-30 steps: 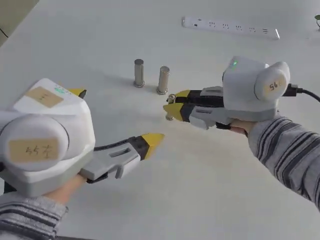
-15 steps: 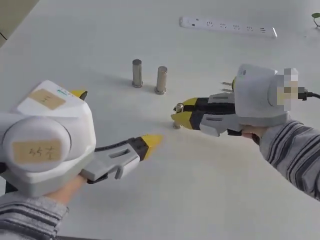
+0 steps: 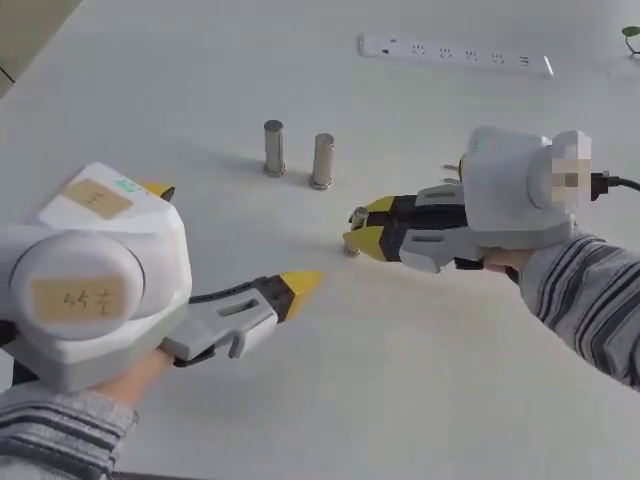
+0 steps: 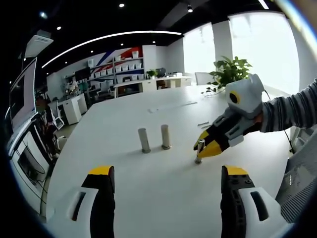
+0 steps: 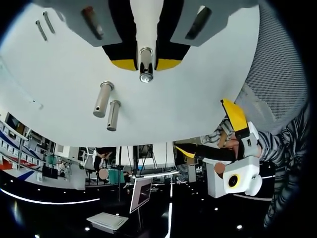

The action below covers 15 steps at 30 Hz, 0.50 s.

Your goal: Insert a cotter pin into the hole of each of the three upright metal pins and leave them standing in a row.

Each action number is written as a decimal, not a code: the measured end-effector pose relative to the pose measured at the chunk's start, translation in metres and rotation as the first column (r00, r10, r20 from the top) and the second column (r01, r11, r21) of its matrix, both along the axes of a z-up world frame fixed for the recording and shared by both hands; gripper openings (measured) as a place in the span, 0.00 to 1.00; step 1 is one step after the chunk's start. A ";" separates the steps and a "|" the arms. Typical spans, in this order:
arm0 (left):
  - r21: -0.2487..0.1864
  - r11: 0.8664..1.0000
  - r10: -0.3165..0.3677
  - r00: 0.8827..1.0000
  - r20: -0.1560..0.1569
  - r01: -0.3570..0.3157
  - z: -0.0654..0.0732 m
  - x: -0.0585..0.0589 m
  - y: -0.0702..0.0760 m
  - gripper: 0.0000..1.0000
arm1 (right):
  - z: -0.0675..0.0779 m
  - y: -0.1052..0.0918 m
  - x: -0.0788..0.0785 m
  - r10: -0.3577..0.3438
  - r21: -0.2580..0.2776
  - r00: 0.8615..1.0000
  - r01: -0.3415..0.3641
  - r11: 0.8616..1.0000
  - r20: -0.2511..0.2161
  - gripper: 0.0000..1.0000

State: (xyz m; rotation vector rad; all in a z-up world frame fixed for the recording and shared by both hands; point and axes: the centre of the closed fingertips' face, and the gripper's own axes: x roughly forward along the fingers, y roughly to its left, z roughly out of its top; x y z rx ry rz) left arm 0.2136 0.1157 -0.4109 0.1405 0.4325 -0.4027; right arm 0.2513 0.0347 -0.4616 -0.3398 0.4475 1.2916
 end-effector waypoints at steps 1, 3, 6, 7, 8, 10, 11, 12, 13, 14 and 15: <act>0.001 1.000 0.000 1.000 0.001 0.000 0.000 0.000 0.000 0.87 | 0.001 -0.001 0.000 -0.002 0.003 1.000 0.002 1.000 0.002 0.13; 0.003 1.000 0.000 1.000 -0.002 0.000 -0.001 0.000 0.000 0.87 | 0.002 -0.003 0.000 -0.013 0.008 1.000 0.013 1.000 0.004 0.14; 0.002 1.000 -0.001 1.000 0.002 0.001 0.000 0.000 0.000 0.87 | 0.005 -0.006 -0.002 -0.023 0.017 1.000 0.023 1.000 -0.002 0.17; 0.001 1.000 -0.001 1.000 0.002 0.001 0.000 0.000 0.000 0.88 | 0.006 -0.008 -0.003 -0.023 0.017 1.000 0.023 1.000 -0.004 0.18; -0.001 1.000 -0.002 1.000 0.001 0.002 0.000 0.000 0.000 0.88 | 0.007 -0.010 -0.004 -0.025 0.016 1.000 0.025 1.000 -0.005 0.18; -0.002 1.000 -0.002 1.000 0.002 0.002 0.001 0.000 -0.001 0.88 | 0.007 -0.017 -0.004 -0.051 0.009 0.998 0.051 0.999 -0.037 0.19; -0.001 1.000 -0.002 1.000 0.003 0.002 0.001 0.000 -0.001 0.88 | 0.008 -0.019 -0.003 -0.059 0.009 0.997 0.059 0.998 -0.045 0.21; -0.001 1.000 -0.002 1.000 0.002 0.002 0.001 0.000 -0.001 0.89 | 0.009 -0.023 -0.002 -0.074 0.012 0.996 0.075 0.997 -0.054 0.23; 0.001 1.000 0.001 1.000 -0.001 -0.001 0.000 0.000 0.000 0.90 | 0.010 -0.028 -0.001 -0.090 0.011 0.994 0.091 0.996 -0.064 0.23; 0.002 1.000 0.001 1.000 -0.006 -0.001 -0.001 0.000 0.000 0.91 | 0.011 -0.032 0.000 -0.097 0.007 0.993 0.098 0.995 -0.064 0.23; -0.004 1.000 -0.002 1.000 -0.012 0.002 -0.002 -0.001 -0.001 0.91 | 0.012 -0.037 0.001 -0.111 0.003 0.992 0.111 0.994 -0.064 0.23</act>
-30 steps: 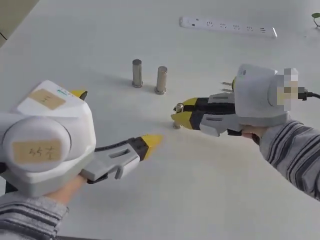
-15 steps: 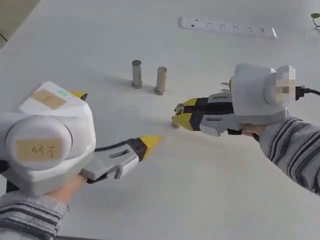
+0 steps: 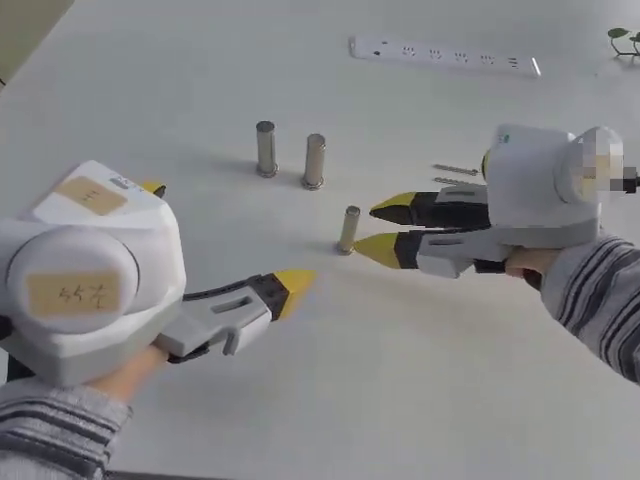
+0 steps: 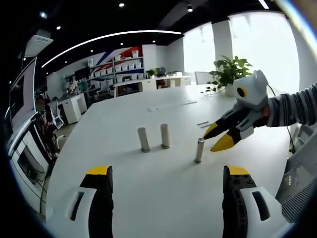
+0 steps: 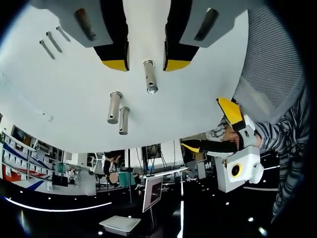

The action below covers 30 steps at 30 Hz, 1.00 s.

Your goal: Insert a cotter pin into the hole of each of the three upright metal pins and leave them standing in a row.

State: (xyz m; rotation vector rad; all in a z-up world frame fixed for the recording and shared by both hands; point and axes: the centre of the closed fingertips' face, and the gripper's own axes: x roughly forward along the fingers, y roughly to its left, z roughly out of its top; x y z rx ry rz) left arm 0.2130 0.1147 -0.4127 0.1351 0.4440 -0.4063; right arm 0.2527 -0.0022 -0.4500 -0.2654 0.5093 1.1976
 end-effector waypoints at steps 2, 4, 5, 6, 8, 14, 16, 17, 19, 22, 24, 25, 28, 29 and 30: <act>-0.006 1.000 0.000 1.000 0.005 0.000 0.001 0.000 -0.001 0.92 | 0.000 -0.008 0.002 -0.016 -0.013 1.000 0.016 1.000 -0.004 0.23; -0.008 1.000 -0.001 1.000 0.005 0.001 0.001 0.000 -0.001 0.93 | 0.001 -0.016 0.006 -0.033 -0.030 0.999 0.032 0.999 -0.011 0.23; -0.009 1.000 -0.002 1.000 0.003 0.002 0.001 0.000 -0.002 0.94 | 0.002 -0.020 0.008 -0.048 -0.034 0.999 0.047 0.998 -0.020 0.24; -0.011 1.000 -0.005 1.000 0.000 0.005 0.001 0.000 -0.003 0.95 | 0.002 -0.024 0.009 -0.061 -0.043 0.997 0.059 0.997 -0.044 0.24; -0.011 1.000 0.001 1.000 -0.011 -0.001 -0.001 -0.001 -0.002 0.98 | 0.001 -0.035 0.015 -0.080 -0.087 0.996 0.076 0.993 -0.045 0.23; -0.021 1.000 0.000 1.000 -0.015 0.000 0.000 -0.001 -0.003 0.99 | 0.000 -0.063 0.034 -0.135 -0.209 0.991 0.126 0.970 -0.027 0.23; -0.021 1.000 -0.002 1.000 -0.019 0.001 -0.001 -0.002 -0.003 0.99 | -0.001 -0.068 0.039 -0.123 -0.243 0.992 0.115 0.963 -0.016 0.23; -0.022 1.000 -0.003 1.000 -0.018 0.003 -0.001 -0.002 -0.004 0.99 | -0.003 -0.072 0.041 -0.118 -0.264 0.993 0.109 0.958 -0.019 0.23; -0.022 1.000 -0.004 1.000 -0.017 0.003 0.000 -0.002 -0.004 0.99 | -0.004 -0.075 0.043 -0.116 -0.287 0.993 0.106 0.952 -0.018 0.22; -0.013 1.000 0.002 1.000 -0.017 -0.002 -0.001 -0.001 -0.002 0.98 | -0.007 -0.081 0.049 -0.099 -0.333 0.995 0.086 0.939 -0.021 0.22; -0.018 1.000 0.007 1.000 -0.016 -0.007 -0.001 -0.001 -0.001 0.98 | -0.009 -0.085 0.053 -0.092 -0.364 0.996 0.079 0.928 -0.017 0.21; -0.021 1.000 0.008 1.000 -0.015 -0.009 0.000 -0.001 -0.001 0.98 | -0.010 -0.087 0.057 -0.091 -0.378 0.996 0.081 0.922 -0.010 0.20; -0.023 1.000 0.008 1.000 -0.017 -0.008 -0.001 -0.001 -0.001 0.97 | -0.014 -0.091 0.063 -0.074 -0.422 0.997 0.062 0.904 -0.013 0.15; -0.021 1.000 0.006 1.000 -0.017 -0.006 -0.001 -0.001 -0.001 0.97 | -0.016 -0.094 0.064 -0.062 -0.442 0.998 0.051 0.896 -0.010 0.14; -0.020 1.000 0.005 1.000 -0.019 -0.005 -0.001 -0.001 -0.001 0.97 | -0.017 -0.095 0.067 -0.051 -0.458 0.999 0.041 0.888 -0.008 0.14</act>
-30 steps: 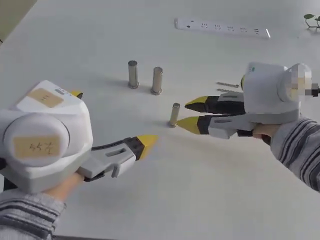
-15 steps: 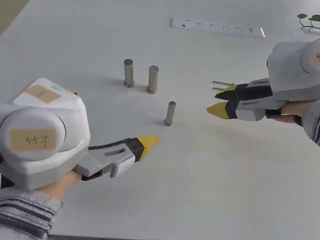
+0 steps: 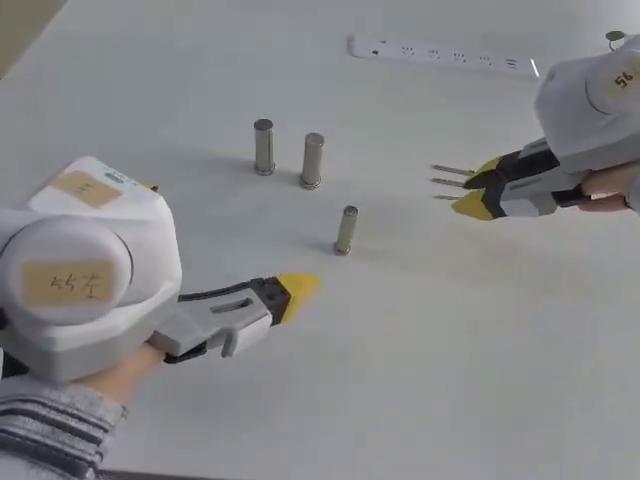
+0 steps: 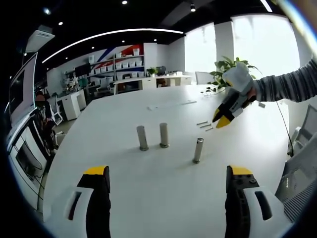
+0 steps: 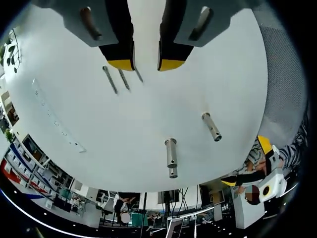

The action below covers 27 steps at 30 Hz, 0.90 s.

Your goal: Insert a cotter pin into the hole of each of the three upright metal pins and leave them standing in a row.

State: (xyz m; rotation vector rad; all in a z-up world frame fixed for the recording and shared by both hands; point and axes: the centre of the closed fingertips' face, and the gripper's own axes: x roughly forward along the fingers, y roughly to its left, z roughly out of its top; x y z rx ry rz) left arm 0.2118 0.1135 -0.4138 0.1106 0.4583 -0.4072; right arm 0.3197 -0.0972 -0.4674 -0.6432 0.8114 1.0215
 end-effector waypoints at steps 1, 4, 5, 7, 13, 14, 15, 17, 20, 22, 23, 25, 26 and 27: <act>-0.001 1.000 0.000 1.000 0.000 0.000 0.000 0.000 0.000 0.97 | -0.001 0.000 0.002 -0.003 0.001 1.000 0.003 1.000 -0.005 0.13; -0.006 1.000 -0.003 1.000 0.001 0.003 0.000 0.000 -0.001 0.96 | -0.004 0.000 0.008 -0.015 -0.001 1.000 0.015 1.000 -0.016 0.12; -0.004 1.000 -0.002 1.000 0.001 0.002 0.000 0.000 -0.001 0.96 | -0.006 0.000 0.009 -0.016 -0.004 1.000 0.016 1.000 -0.026 0.12; -0.004 1.000 -0.002 1.000 -0.001 0.002 0.000 0.000 0.000 0.96 | -0.009 -0.001 0.009 -0.009 -0.021 0.999 0.009 1.000 -0.034 0.10; -0.019 1.000 0.006 1.000 -0.002 -0.006 0.001 0.000 0.002 0.95 | -0.021 -0.006 0.010 0.031 -0.098 0.997 -0.037 0.995 -0.064 0.08; -0.020 1.000 0.006 1.000 -0.002 -0.006 0.001 0.000 0.002 0.95 | -0.022 -0.007 0.010 0.037 -0.109 0.997 -0.044 0.993 -0.069 0.08; -0.019 1.000 0.003 1.000 -0.002 -0.003 0.001 0.000 0.001 0.95 | -0.023 -0.008 0.010 0.041 -0.117 0.996 -0.049 0.992 -0.074 0.08; -0.018 1.000 -0.004 1.000 -0.002 0.004 0.001 0.000 0.000 0.95 | -0.024 -0.009 0.010 0.054 -0.131 0.995 -0.064 0.989 -0.080 0.08; -0.009 1.000 -0.015 1.000 -0.001 0.015 0.001 0.000 -0.002 0.95 | -0.025 -0.009 0.009 0.073 -0.138 0.993 -0.086 0.987 -0.093 0.07; -0.006 1.000 -0.019 1.000 0.003 0.019 0.001 0.000 -0.003 0.95 | -0.025 -0.010 0.009 0.081 -0.145 0.992 -0.095 0.985 -0.099 0.07; -0.006 1.000 -0.021 1.000 0.003 0.021 0.001 0.000 -0.003 0.95 | -0.025 -0.010 0.009 0.084 -0.146 0.991 -0.099 0.984 -0.103 0.06; -0.005 1.000 -0.022 1.000 0.001 0.022 0.001 0.000 -0.004 0.95 | -0.025 -0.009 0.007 0.097 -0.144 0.988 -0.114 0.983 -0.118 0.04; -0.005 1.000 -0.022 1.000 0.001 0.022 0.001 0.000 -0.003 0.94 | -0.025 -0.009 0.008 0.097 -0.149 0.989 -0.113 0.982 -0.115 0.03; -0.005 1.000 -0.021 1.000 0.000 0.021 0.001 0.000 -0.003 0.94 | -0.025 -0.010 0.010 0.090 -0.152 0.989 -0.107 0.983 -0.113 0.01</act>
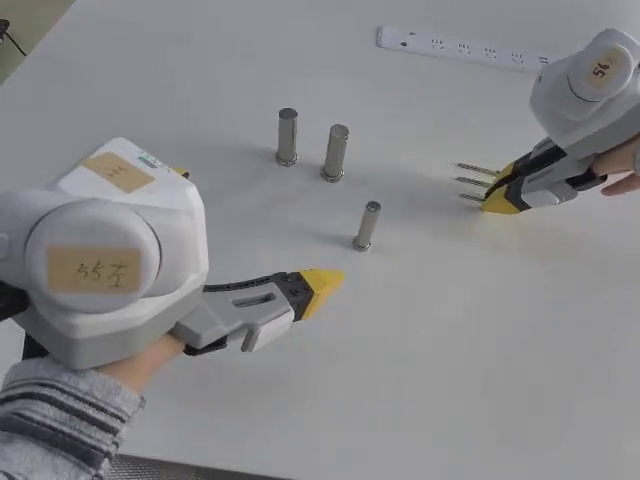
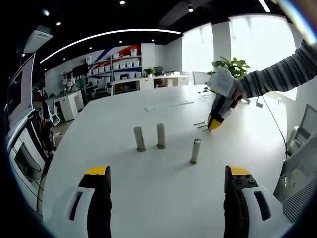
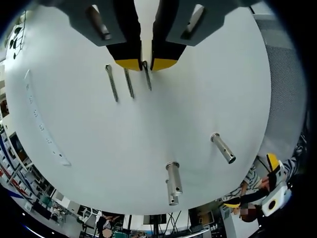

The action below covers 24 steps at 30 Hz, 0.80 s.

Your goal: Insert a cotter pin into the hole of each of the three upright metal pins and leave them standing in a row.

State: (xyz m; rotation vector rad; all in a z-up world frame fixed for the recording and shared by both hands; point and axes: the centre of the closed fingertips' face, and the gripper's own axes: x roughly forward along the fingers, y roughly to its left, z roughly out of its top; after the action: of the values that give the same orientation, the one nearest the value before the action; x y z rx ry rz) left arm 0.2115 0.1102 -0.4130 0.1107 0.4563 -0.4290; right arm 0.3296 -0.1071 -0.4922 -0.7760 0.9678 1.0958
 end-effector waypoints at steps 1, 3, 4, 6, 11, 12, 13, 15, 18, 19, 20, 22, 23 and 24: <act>-0.001 1.000 -0.001 1.000 -0.001 0.001 0.000 0.000 0.000 0.94 | 0.000 -0.001 0.002 -0.001 -0.003 1.000 0.001 1.000 0.006 0.00; -0.001 1.000 -0.001 1.000 -0.004 0.001 0.000 0.000 0.000 0.94 | 0.000 -0.001 0.002 -0.001 -0.005 1.000 0.001 1.000 0.005 0.00; 0.002 1.000 -0.001 1.000 -0.005 0.001 -0.001 0.000 0.000 0.94 | 0.000 -0.001 0.001 0.012 -0.015 1.000 -0.012 1.000 0.010 0.00; 0.003 1.000 -0.001 1.000 -0.006 0.001 -0.001 0.000 0.000 0.93 | 0.000 0.000 0.000 0.035 -0.029 0.999 -0.034 0.999 0.026 0.00; 0.003 1.000 -0.006 1.000 -0.009 0.006 -0.001 -0.001 -0.001 0.92 | 0.000 0.000 -0.002 0.065 -0.041 0.997 -0.063 0.997 0.051 0.00; 0.004 1.000 -0.007 1.000 -0.011 0.007 -0.002 -0.001 -0.001 0.91 | 0.000 0.000 -0.003 0.073 -0.038 0.996 -0.071 0.997 0.058 0.00; 0.006 1.000 -0.008 1.000 -0.013 0.008 -0.002 -0.001 -0.001 0.90 | 0.000 0.001 -0.003 0.076 -0.033 0.995 -0.074 0.997 0.060 0.00; 0.009 1.000 -0.009 1.000 -0.013 0.009 -0.003 -0.001 -0.001 0.89 | 0.003 0.003 -0.002 0.071 -0.010 0.994 -0.070 0.997 0.083 0.00; 0.004 1.000 -0.018 1.000 -0.022 0.018 -0.004 -0.003 -0.004 0.86 | 0.009 0.006 -0.001 0.073 0.031 0.988 -0.078 0.997 0.134 0.00; 0.005 1.000 -0.023 0.999 -0.027 0.023 -0.005 -0.003 -0.005 0.84 | 0.011 0.006 -0.001 0.073 0.033 0.987 -0.078 0.996 0.145 0.00; 0.007 1.000 -0.030 0.999 -0.032 0.031 -0.006 -0.004 -0.007 0.83 | 0.012 0.007 -0.002 0.075 0.041 0.985 -0.082 0.996 0.156 0.00; 0.007 0.999 -0.049 0.998 -0.038 0.049 -0.006 -0.006 -0.012 0.78 | 0.016 0.010 -0.005 0.082 0.060 0.981 -0.094 0.994 0.178 0.00; 0.005 0.998 -0.057 0.998 -0.039 0.058 -0.005 -0.007 -0.015 0.77 | 0.018 0.010 -0.005 0.085 0.061 0.978 -0.098 0.993 0.189 0.00; 0.002 0.998 -0.064 0.997 -0.039 0.064 -0.004 -0.008 -0.017 0.76 | 0.021 0.011 -0.007 0.086 0.068 0.975 -0.102 0.992 0.205 0.00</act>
State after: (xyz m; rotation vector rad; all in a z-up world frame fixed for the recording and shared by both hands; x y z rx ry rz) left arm 0.2038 0.0934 -0.4172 0.1208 0.4930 -0.4942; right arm 0.3221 -0.0957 -0.4713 -0.8579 0.7192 1.1065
